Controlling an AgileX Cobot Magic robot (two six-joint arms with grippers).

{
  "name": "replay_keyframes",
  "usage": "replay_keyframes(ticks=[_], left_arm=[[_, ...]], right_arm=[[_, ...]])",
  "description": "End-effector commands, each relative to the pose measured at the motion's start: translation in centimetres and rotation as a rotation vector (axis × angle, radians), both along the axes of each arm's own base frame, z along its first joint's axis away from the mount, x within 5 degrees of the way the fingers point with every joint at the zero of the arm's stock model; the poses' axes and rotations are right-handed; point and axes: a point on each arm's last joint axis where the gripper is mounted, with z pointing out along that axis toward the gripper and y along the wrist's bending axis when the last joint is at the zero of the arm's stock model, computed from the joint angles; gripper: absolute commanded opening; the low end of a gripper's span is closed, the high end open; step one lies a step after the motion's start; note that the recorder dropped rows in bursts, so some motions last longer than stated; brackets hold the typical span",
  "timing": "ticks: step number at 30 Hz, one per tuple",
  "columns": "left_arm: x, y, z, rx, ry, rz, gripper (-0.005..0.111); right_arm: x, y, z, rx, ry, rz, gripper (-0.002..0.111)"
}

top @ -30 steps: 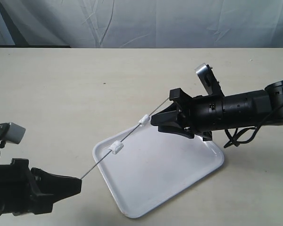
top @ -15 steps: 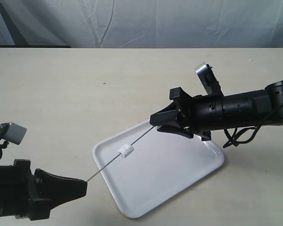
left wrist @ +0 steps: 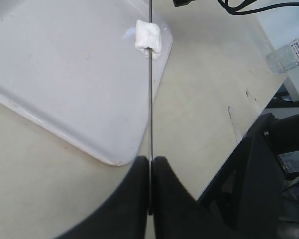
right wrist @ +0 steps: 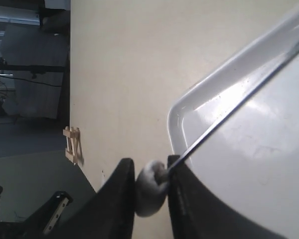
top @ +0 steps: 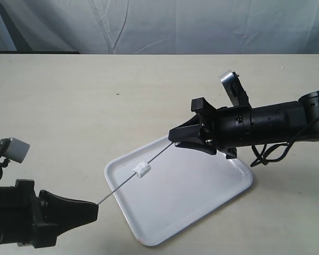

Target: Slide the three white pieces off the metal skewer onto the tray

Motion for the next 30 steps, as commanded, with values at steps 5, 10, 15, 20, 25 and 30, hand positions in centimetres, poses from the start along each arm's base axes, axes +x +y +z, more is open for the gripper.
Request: replay_keyframes(ticks=[5,10,15,20,25,30], left_arm=[[0.0,0.0,0.0,0.018,-0.02,-0.012,0.0],[-0.5,0.2,-0.4,0.068,0.01,-0.052,0.0],[-1.0,0.3,-0.8,0.103,0.065,-0.081,0.0],[-1.1,0.3,-0.9,0.089,0.125,-0.054,0.0],[-1.8,0.5,-1.5,0.083,0.185,-0.044,0.0],[-2.3,0.7,-2.1,0.097,0.205,-0.036,0.0]], right_arm=[[0.1,0.0,0.1,0.007,-0.008,0.005,0.011],[0.2,-0.2,-0.2,-0.029,-0.011,-0.017,0.011],[0.5,-0.5,-0.6,-0.082,-0.014,-0.051,0.011],[0.9,-1.0,-1.1,-0.152,-0.019,-0.093,0.011],[1.3,-1.4,-1.5,-0.216,-0.027,-0.133,0.011],[2.2,-1.3,-0.8,-0.22,-0.063,-0.147,0.011]])
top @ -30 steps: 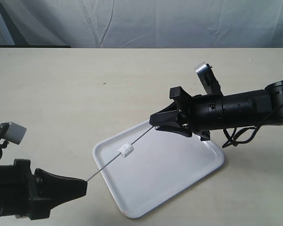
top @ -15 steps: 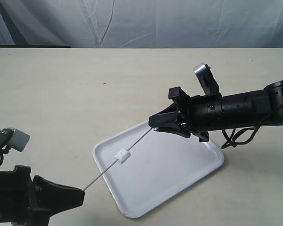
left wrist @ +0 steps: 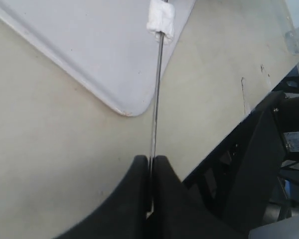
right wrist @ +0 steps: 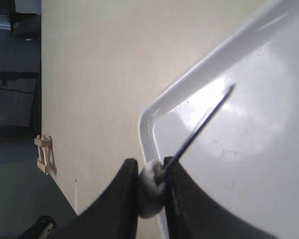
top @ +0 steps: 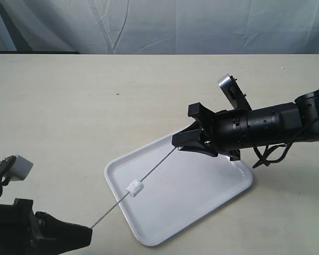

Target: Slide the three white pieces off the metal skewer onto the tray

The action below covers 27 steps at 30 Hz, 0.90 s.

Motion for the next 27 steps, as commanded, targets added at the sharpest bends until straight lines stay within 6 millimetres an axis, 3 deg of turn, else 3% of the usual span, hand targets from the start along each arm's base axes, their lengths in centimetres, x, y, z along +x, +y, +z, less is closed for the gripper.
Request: replay_keyframes(ticks=[1,15,27], left_arm=[[-0.9,0.2,-0.7,0.025,0.028,-0.032,0.0],[-1.7,0.3,-1.2,0.011,0.097,-0.024,0.0],[-1.4,0.6,-1.5,0.034,0.092,0.036,0.0]], right_arm=[[2.0,-1.0,0.2,-0.103,-0.069,-0.097,0.011],[4.3,-1.2,1.3,-0.165,-0.135,-0.176,0.011],[4.5,-1.6,1.1,-0.213,-0.141,-0.204,0.011]])
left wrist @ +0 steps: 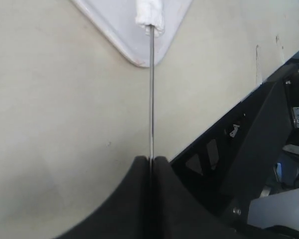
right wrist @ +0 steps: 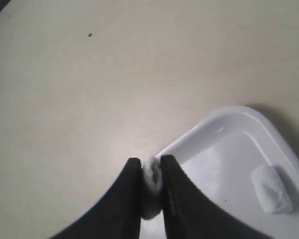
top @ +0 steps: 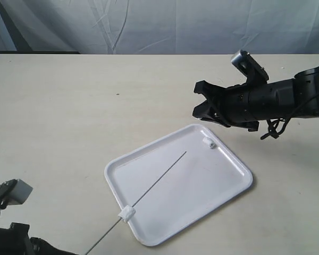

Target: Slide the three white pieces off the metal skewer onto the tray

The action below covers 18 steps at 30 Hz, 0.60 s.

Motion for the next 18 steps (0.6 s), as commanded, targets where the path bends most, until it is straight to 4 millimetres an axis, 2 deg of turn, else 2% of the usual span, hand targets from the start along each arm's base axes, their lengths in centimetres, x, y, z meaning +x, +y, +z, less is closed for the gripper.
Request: replay_keyframes(ticks=[1,10,15,18], left_arm=[[0.4,0.1,0.0,0.005,-0.016,0.058,0.0],[1.6,-0.3,1.0,-0.073,-0.103,0.116,0.0],[1.6,-0.3,1.1,-0.073,-0.105,0.115,0.0],[1.7,-0.3,1.1,-0.069,-0.111,0.12,0.0]], right_arm=[[0.0,-0.2,-0.1,-0.021,-0.01,0.012,0.011],[-2.8,-0.5,-2.2,-0.093,0.069,0.141,0.011],[-4.2,-0.5,-2.9,-0.069,0.116,0.184,0.024],[-4.6,-0.2,-2.7,-0.021,0.132,0.215,0.029]])
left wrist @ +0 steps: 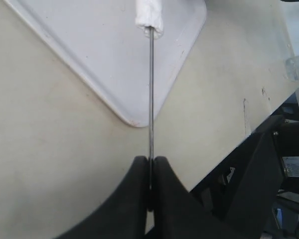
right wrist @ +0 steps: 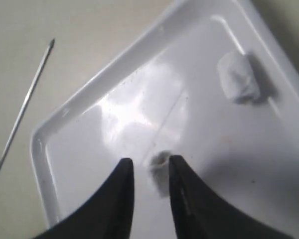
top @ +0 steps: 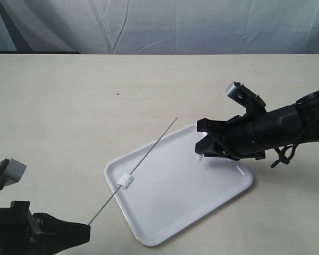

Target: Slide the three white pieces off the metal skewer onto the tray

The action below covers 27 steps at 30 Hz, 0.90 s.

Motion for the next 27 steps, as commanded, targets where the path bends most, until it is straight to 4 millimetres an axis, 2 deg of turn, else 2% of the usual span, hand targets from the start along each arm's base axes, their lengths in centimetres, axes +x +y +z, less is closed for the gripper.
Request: replay_keyframes(ticks=[1,5,13,16,20,27], left_arm=[[0.2,0.0,0.2,-0.001,-0.033,0.004,0.0],[0.6,-0.1,0.5,-0.008,-0.074,0.018,0.0],[2.3,-0.5,1.8,-0.018,-0.159,0.02,0.0],[3.3,-0.9,1.5,-0.009,-0.148,0.012,0.0],[4.6,-1.4,1.7,-0.043,-0.18,0.016,0.0],[5.9,-2.2,0.9,-0.075,-0.148,-0.038,0.0]], right_arm=[[-0.8,0.4,0.2,0.072,0.034,0.049,0.029],[-1.4,1.7,1.6,0.279,0.045,0.132,0.029],[-1.7,2.5,3.2,0.461,0.01,0.189,0.029],[-1.7,2.5,3.3,0.48,0.002,0.188,0.029],[-1.8,2.8,3.4,0.482,0.001,0.192,0.046],[-2.7,4.8,3.2,0.446,-0.003,0.258,0.046]])
